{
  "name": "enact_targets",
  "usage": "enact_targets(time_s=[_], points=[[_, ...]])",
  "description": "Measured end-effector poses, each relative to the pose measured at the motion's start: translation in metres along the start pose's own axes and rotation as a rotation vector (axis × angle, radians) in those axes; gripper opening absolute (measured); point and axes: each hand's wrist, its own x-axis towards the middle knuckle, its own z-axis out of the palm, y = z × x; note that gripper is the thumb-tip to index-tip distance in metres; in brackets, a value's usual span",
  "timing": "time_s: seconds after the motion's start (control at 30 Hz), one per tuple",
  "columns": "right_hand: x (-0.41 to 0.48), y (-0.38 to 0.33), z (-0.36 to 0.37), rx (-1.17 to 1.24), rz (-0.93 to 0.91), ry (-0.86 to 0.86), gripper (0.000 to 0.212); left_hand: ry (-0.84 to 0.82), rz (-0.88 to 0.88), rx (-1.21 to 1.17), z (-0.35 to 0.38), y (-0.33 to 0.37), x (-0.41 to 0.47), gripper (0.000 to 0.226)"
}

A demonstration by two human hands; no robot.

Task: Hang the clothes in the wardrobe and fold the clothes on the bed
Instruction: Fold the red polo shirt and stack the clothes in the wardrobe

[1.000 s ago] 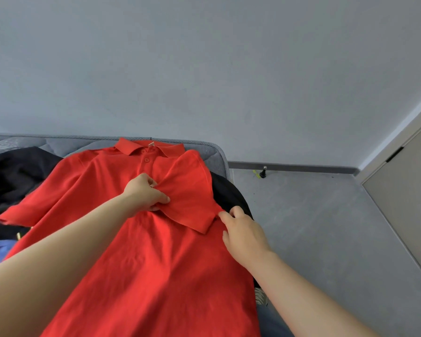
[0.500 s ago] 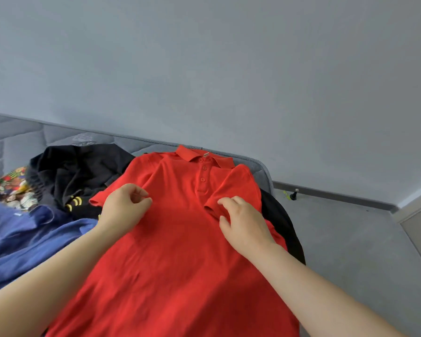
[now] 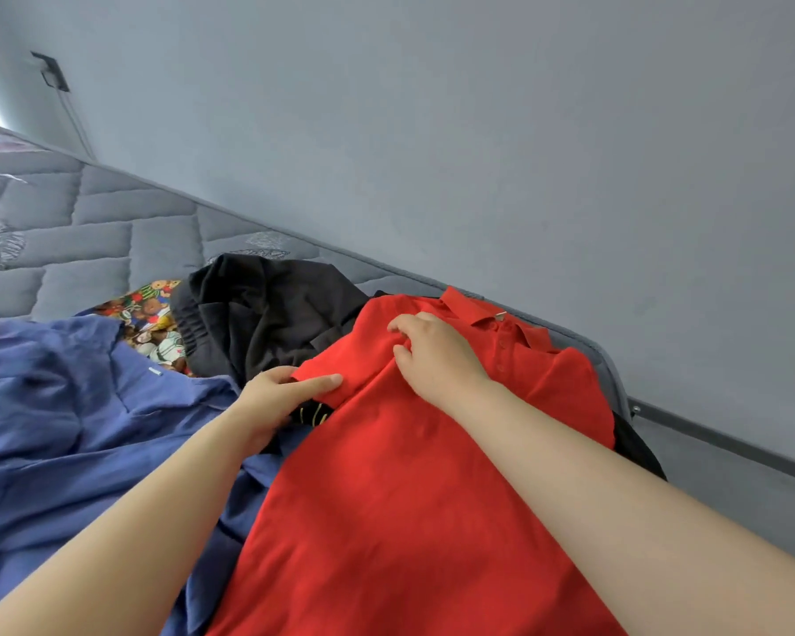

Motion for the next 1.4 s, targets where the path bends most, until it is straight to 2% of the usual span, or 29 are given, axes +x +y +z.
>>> enact_targets(time_s=[0.1, 0.27, 0.4, 0.47, 0.53, 0.63, 0.73, 0.8, 0.9, 1.07, 1.13, 1.2, 1.23, 1.3, 1.33, 1.4], points=[[0.032, -0.006, 0.003, -0.05, -0.032, -0.089, 0.043, 0.004, -0.036, -0.107, -0.006, -0.001, 0.009, 0.013], [0.071, -0.014, 0.009, -0.257, -0.105, -0.336, 0.07, 0.063, -0.053, -0.235, -0.009, -0.009, 0.022, 0.005], [0.092, -0.023, 0.011, -0.461, -0.081, -0.461, 0.071, 0.249, -0.01, -0.229, -0.013, -0.022, 0.03, 0.009], [0.097, -0.029, 0.011, -0.537, -0.095, -0.416, 0.057, 0.327, 0.006, -0.155, -0.011, -0.024, 0.03, 0.015], [0.1, -0.031, 0.01, -0.53, -0.125, -0.291, 0.039, 0.384, 0.058, -0.101, -0.008, -0.02, 0.027, 0.018], [0.105, -0.027, 0.003, -0.288, -0.077, -0.098, 0.022, 0.544, 0.304, 0.011, -0.009, 0.01, 0.023, 0.018], [0.111, -0.017, -0.011, 0.018, 0.063, 0.073, 0.018, 0.655, 0.583, 0.219, -0.012, 0.066, 0.018, 0.019], [0.113, -0.009, -0.02, 0.162, 0.15, 0.112, 0.019, 0.629, 0.704, 0.341, -0.01, 0.102, 0.018, 0.019], [0.111, 0.004, -0.028, 0.28, 0.229, 0.069, 0.019, 0.56, 0.824, 0.512, -0.002, 0.127, 0.017, 0.019], [0.101, 0.014, -0.03, 0.462, 0.238, 0.036, 0.011, 0.542, 0.878, 0.49, 0.007, 0.13, 0.003, 0.019], [0.095, 0.017, -0.034, 0.498, 0.217, 0.042, 0.006, 0.53, 0.967, 0.531, 0.015, 0.132, -0.009, 0.015], [0.086, 0.026, -0.038, 0.51, 0.21, 0.057, 0.009, 0.374, 1.07, 0.654, 0.029, 0.126, -0.025, 0.015], [0.079, 0.034, -0.039, 0.503, 0.218, 0.061, 0.014, 0.21, 1.059, 0.727, 0.038, 0.117, -0.033, 0.018], [0.059, 0.055, -0.041, 0.428, 0.255, 0.053, 0.025, -0.134, 0.859, 0.837, 0.056, 0.094, -0.043, 0.028], [0.047, 0.068, -0.042, 0.39, 0.283, 0.043, 0.029, -0.223, 0.754, 0.84, 0.062, 0.083, -0.046, 0.033], [0.023, 0.094, -0.046, 0.385, 0.342, 0.032, 0.029, -0.176, 0.705, 0.796, 0.067, 0.068, -0.041, 0.027]])
